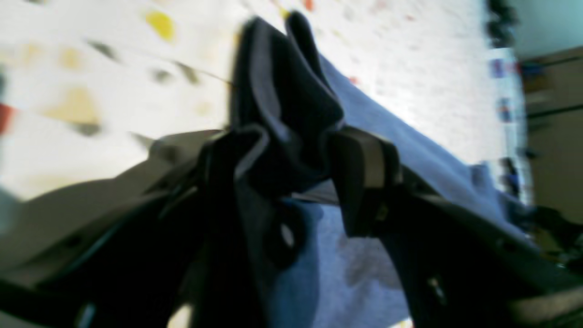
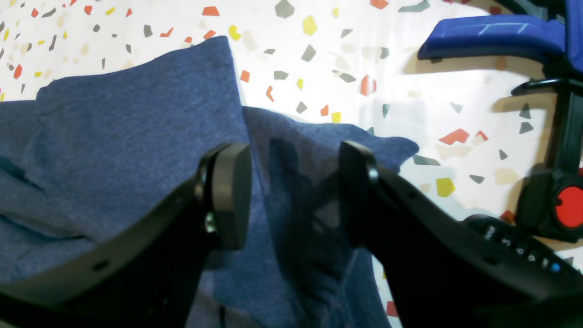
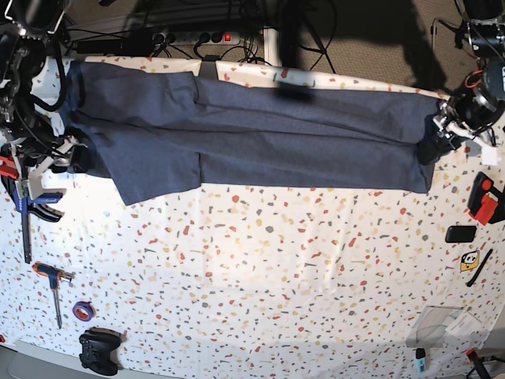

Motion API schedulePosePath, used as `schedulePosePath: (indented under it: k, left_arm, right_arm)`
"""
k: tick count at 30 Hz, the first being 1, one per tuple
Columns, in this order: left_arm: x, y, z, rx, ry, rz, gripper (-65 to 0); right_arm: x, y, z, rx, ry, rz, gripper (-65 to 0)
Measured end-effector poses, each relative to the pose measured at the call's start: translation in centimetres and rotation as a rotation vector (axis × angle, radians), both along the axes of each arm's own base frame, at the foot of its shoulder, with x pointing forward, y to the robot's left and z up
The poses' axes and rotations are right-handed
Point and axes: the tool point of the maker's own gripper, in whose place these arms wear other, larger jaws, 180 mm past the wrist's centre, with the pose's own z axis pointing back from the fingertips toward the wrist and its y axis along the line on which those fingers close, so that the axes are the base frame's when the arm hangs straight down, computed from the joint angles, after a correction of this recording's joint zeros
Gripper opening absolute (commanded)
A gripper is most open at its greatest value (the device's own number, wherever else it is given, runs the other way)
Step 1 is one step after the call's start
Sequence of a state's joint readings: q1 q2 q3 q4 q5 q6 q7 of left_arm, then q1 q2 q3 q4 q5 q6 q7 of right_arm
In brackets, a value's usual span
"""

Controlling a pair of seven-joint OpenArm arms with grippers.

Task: Fold the T-shirt properly
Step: 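Lay the folded hem down onto the shirt with both grippers, then pinch the strip end with the left gripper and fold it toward the middle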

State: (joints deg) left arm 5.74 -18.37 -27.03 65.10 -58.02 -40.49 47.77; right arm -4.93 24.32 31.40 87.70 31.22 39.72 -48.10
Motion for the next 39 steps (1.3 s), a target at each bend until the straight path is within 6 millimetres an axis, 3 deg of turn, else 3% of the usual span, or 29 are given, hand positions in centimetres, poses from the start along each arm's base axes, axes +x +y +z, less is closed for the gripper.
schedulePosePath:
  k: [5,9,14,17,22,25,28,32,39]
  left_arm:
    - [-0.2,-0.2,-0.3,-0.003,0.024,-0.018,-43.9]
    - [-0.6,-0.3,-0.8,0.018,0.046,-0.037,-65.0]
    - [-0.2,0.1,-0.4,0.017,0.02,-0.009,-65.0]
    - [0.4,1.8,0.2,0.048,-0.018,0.038,-65.0]
    - [1.8,6.5,1.7,0.226,-0.025,0.041,-65.0]
    - [3.2,7.0,3.2,0.243,-0.056,0.037,-65.0]
    - [3.2,5.6,3.7,0.228,-0.016,-0.049,-65.0]
    - [3.0,2.3,5.3,0.206,-0.034,-0.152,-65.0]
    - [1.8,-7.6,8.6,0.079,-0.197,-0.232,-65.0]
  right_arm:
    - [0.0,0.0,0.0,0.0,0.0,0.0,-34.1]
    - [0.0,0.0,0.0,0.0,0.0,0.0,-34.1]
    - [0.0,0.0,0.0,0.0,0.0,0.0,-34.1]
    - [0.0,0.0,0.0,0.0,0.001,0.0,-34.2]
    - [0.0,0.0,0.0,0.002,0.0,0.0,-34.2]
    - [0.0,0.1,0.0,0.005,-0.003,0.001,-34.2]
    - [0.0,0.1,0.0,0.004,-0.001,0.0,-34.2]
    - [0.0,0.2,0.1,0.011,-0.005,0.001,-34.2]
    - [0.3,0.7,0.4,0.051,-0.026,0.006,-34.2]
